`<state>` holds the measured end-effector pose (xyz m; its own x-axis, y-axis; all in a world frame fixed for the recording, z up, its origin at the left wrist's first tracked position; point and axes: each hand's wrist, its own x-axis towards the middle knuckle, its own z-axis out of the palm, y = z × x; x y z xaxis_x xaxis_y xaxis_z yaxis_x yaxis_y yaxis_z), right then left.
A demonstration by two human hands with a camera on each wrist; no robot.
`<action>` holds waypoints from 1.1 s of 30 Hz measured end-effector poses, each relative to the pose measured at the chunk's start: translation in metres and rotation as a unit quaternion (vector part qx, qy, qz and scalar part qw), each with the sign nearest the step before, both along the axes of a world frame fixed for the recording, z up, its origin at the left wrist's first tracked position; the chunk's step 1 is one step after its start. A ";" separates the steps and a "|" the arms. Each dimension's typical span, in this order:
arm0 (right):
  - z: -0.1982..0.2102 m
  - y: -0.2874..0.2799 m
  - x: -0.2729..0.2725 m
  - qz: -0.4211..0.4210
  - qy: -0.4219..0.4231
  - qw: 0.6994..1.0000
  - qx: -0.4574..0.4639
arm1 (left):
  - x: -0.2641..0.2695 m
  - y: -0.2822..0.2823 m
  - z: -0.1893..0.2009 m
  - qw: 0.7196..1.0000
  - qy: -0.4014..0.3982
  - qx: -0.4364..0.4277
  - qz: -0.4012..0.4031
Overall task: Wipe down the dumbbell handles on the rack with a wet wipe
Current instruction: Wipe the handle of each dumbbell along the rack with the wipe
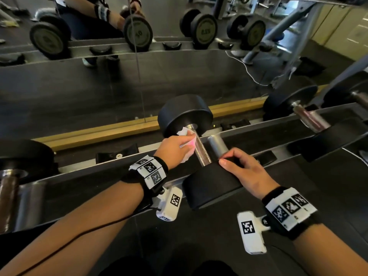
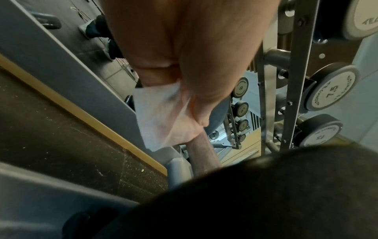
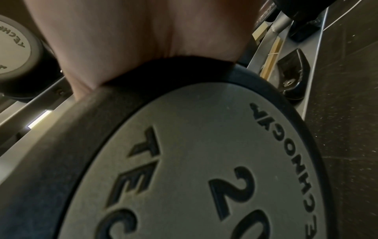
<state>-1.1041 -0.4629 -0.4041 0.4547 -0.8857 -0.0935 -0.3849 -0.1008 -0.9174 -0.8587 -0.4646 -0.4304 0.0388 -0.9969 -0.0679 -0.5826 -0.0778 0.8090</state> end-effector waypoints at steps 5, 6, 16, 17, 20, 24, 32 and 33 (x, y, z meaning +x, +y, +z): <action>-0.003 -0.002 0.000 -0.007 -0.012 1.000 -0.003 | -0.008 0.011 -0.001 0.997 -0.018 -0.059 -0.038; -0.003 -0.002 0.000 -0.005 -0.019 1.000 0.001 | -0.010 0.015 -0.002 0.997 -0.016 -0.064 -0.034; -0.003 -0.003 0.000 0.007 -0.056 0.998 0.011 | 0.027 0.009 0.013 0.993 0.084 -0.053 0.064; -0.003 -0.003 0.000 0.008 -0.063 0.998 0.013 | 0.029 0.006 0.012 0.992 0.085 -0.059 0.066; -0.004 -0.003 0.000 0.007 -0.074 0.997 0.013 | 0.022 0.002 0.005 0.996 0.060 -0.056 0.027; -0.005 -0.004 -0.001 0.006 -0.081 0.997 0.013 | 0.004 0.007 -0.012 0.996 0.045 -0.031 -0.076; -0.005 -0.003 0.002 -0.005 -0.094 0.995 0.010 | 0.001 0.022 -0.022 0.990 -0.048 -0.031 -0.131; -0.005 -0.002 0.002 -0.004 -0.091 0.996 0.009 | 0.000 0.025 -0.021 0.991 -0.027 -0.030 -0.129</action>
<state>-1.1022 -0.4653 -0.4093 0.4577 -0.8887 -0.0254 -0.2121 -0.0814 -0.9738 -0.8588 -0.4400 -0.4518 -0.2153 -0.9765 -0.0133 -0.6192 0.1260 0.7751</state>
